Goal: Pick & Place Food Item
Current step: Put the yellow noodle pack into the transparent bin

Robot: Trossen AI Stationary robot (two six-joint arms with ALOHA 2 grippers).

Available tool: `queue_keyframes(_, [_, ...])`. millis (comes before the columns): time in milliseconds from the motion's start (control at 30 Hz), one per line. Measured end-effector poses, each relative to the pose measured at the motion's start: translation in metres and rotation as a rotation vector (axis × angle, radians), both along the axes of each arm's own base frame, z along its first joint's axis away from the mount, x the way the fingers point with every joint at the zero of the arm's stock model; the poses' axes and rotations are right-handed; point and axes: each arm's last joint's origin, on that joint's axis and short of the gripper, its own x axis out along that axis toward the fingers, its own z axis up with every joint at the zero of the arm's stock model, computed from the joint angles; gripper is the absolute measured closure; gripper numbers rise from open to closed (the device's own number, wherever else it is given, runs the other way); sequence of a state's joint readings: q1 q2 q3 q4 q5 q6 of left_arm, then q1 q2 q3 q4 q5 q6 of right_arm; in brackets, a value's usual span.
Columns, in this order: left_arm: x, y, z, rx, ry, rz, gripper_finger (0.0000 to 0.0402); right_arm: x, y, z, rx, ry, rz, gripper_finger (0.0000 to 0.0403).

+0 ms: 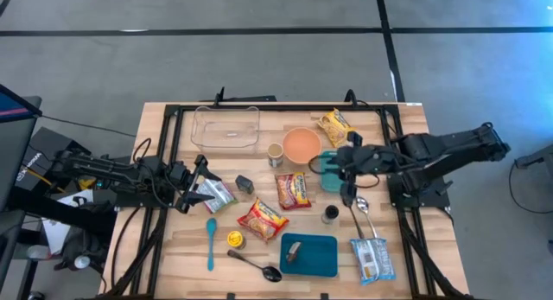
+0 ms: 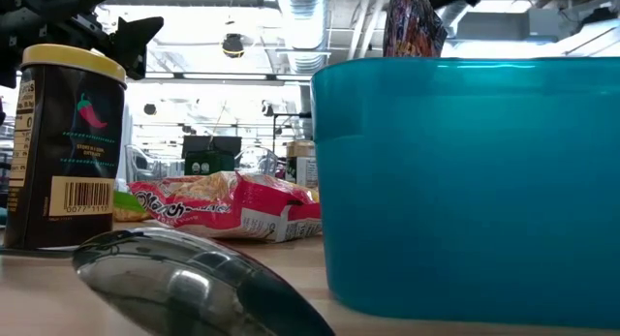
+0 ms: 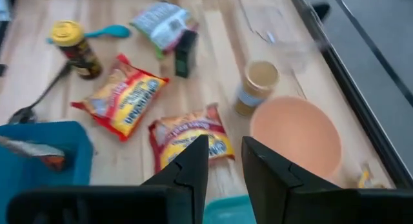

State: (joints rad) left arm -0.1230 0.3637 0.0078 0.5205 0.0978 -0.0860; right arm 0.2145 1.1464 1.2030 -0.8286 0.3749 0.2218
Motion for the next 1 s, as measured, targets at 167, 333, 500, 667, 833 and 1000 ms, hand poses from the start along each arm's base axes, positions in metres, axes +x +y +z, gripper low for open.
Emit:
queue_keyframes(167, [0.0, 0.0, 0.0, 0.0, 0.0, 0.0, 0.0131, -0.001, -0.011, -0.001, 0.008, 0.009, -0.093, 0.0316])
queue_keyframes(333, [0.0, 0.0, 0.0, 0.0, 0.0, 0.0, 0.0131, -0.002, -0.021, -0.003, 0.014, 0.03, -0.149, 0.0316])
queue_keyframes(500, [0.0, 0.0, 0.0, 0.0, 0.0, 0.0, 0.0131, -0.002, -0.03, -0.003, -0.017, 0.035, -0.215, 0.0316])
queue_keyframes(667, [0.0, 0.0, 0.0, 0.0, 0.0, 0.0, 0.0131, 0.0, -0.041, -0.003, -0.042, 0.006, -0.289, 0.0316])
queue_keyframes(833, [0.0, 0.0, 0.0, 0.0, 0.0, 0.001, 0.0131, 0.006, -0.048, -0.02, -0.018, -0.041, -0.245, 0.0316])
queue_keyframes(1000, [0.0, 0.0, 0.0, 0.0, 0.0, 0.0, 0.0131, 0.01, -0.053, -0.033, 0.037, -0.036, -0.192, 0.0316])
